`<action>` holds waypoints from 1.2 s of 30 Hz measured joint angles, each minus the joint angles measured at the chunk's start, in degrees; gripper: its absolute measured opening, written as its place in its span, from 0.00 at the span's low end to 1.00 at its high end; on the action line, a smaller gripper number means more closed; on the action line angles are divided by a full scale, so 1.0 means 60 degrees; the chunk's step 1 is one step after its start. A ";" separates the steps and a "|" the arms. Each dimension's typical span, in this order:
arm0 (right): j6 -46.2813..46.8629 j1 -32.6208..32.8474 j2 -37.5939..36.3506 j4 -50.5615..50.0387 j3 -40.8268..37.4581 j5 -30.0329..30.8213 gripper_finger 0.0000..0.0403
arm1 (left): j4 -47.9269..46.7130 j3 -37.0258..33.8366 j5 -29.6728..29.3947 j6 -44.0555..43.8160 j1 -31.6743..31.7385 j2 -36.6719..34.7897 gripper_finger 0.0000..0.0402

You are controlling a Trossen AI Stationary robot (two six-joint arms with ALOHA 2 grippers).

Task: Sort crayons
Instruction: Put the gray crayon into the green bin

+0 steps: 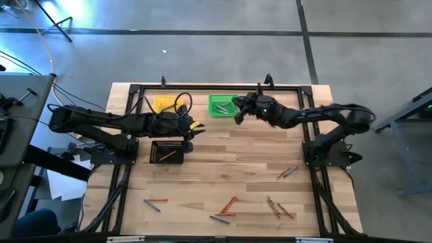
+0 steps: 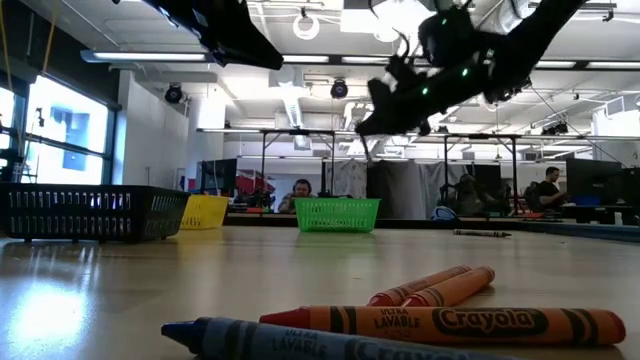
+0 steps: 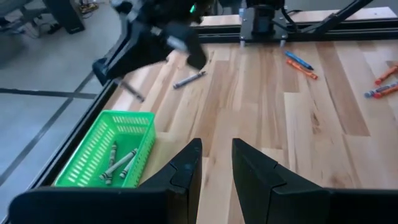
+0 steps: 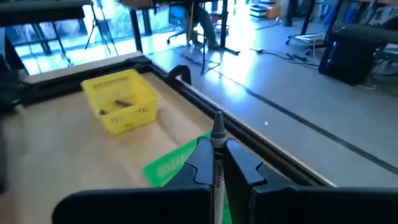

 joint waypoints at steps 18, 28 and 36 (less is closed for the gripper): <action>0.0745 -0.0880 0.3217 0.1965 0.1377 -0.0975 0.09 | -0.0154 0.0000 -0.0007 0.0119 0.0000 0.0000 0.18; 0.0678 -0.0880 0.2999 0.0097 0.1800 -0.1071 0.32 | -0.0273 0.0000 -0.0006 -0.0051 0.0000 0.0000 0.18; 0.0712 -0.0899 0.0439 -0.7258 0.3037 -0.1333 0.37 | -0.0449 0.0000 -0.0006 -0.0109 0.0003 0.0000 0.18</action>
